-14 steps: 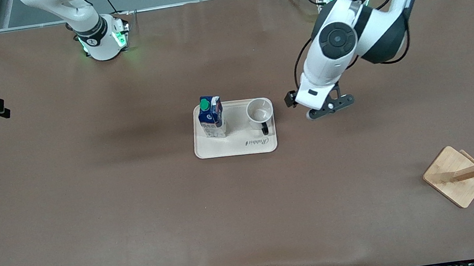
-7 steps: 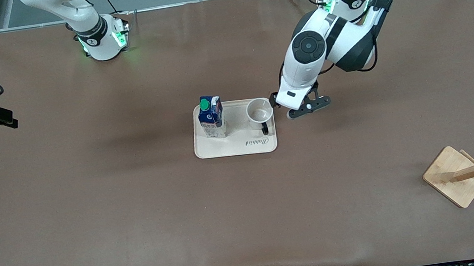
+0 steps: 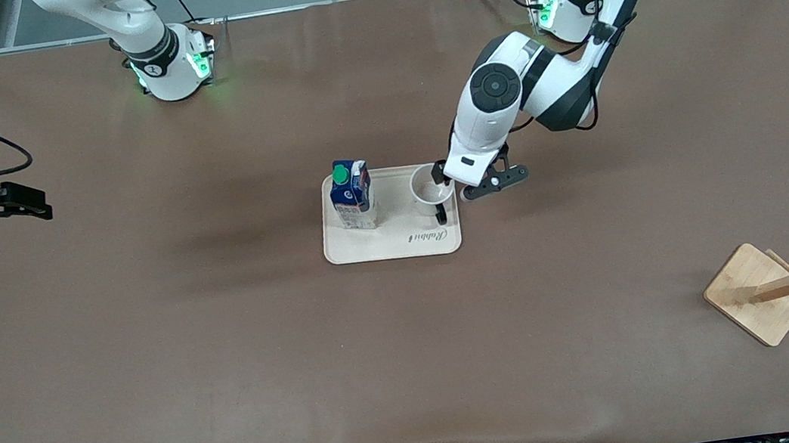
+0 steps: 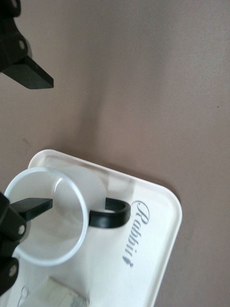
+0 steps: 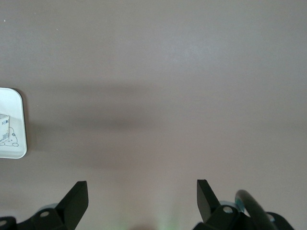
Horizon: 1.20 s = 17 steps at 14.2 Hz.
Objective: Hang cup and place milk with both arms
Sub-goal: 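Lower the left gripper into the mug and grip its rim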
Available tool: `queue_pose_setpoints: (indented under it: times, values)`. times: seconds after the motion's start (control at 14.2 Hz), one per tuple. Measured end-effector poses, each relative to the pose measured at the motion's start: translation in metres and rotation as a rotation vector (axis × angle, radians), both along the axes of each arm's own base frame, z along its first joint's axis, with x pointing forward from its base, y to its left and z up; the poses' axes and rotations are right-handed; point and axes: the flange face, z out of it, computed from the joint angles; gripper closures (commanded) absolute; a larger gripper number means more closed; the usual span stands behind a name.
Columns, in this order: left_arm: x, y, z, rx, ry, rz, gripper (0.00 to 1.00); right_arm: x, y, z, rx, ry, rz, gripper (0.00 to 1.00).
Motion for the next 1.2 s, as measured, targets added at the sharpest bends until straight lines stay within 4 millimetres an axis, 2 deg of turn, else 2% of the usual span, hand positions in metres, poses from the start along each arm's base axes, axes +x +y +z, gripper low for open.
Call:
queue_pose_setpoints:
  times: [0.28, 0.35, 0.42, 0.56, 0.64, 0.71, 0.85, 0.92, 1.2]
  values:
    - [-0.010, -0.017, -0.014, 0.002, 0.004, 0.007, 0.00, 0.006, 0.002, -0.011, -0.003, 0.014, 0.002, 0.00]
    - [-0.013, -0.021, -0.018, 0.007, 0.004, 0.005, 0.05, 0.007, 0.002, -0.013, -0.003, 0.011, 0.002, 0.00]
    - [-0.016, -0.023, -0.022, 0.013, 0.004, 0.002, 0.15, 0.009, 0.002, -0.014, 0.001, 0.004, 0.001, 0.00]
    - [-0.016, -0.023, -0.029, 0.017, 0.012, -0.001, 0.25, 0.013, 0.003, -0.022, 0.026, 0.009, -0.008, 0.00]
    - [-0.017, -0.023, -0.033, 0.018, 0.018, -0.001, 0.35, 0.016, 0.001, -0.028, 0.043, 0.017, -0.018, 0.00]
    - [-0.017, -0.023, -0.037, 0.018, 0.024, -0.001, 0.49, 0.019, -0.003, -0.035, 0.066, 0.026, -0.033, 0.00]
    - [-0.017, -0.024, -0.044, 0.014, 0.030, 0.000, 0.84, 0.025, -0.014, -0.052, 0.094, 0.046, -0.065, 0.00]
    - [-0.016, -0.024, -0.045, 0.011, 0.030, 0.003, 0.98, 0.030, -0.018, -0.059, 0.100, 0.040, -0.077, 0.00]
    - [-0.009, -0.029, -0.036, -0.005, 0.011, 0.011, 1.00, 0.044, -0.014, -0.089, 0.130, 0.049, -0.091, 0.00]
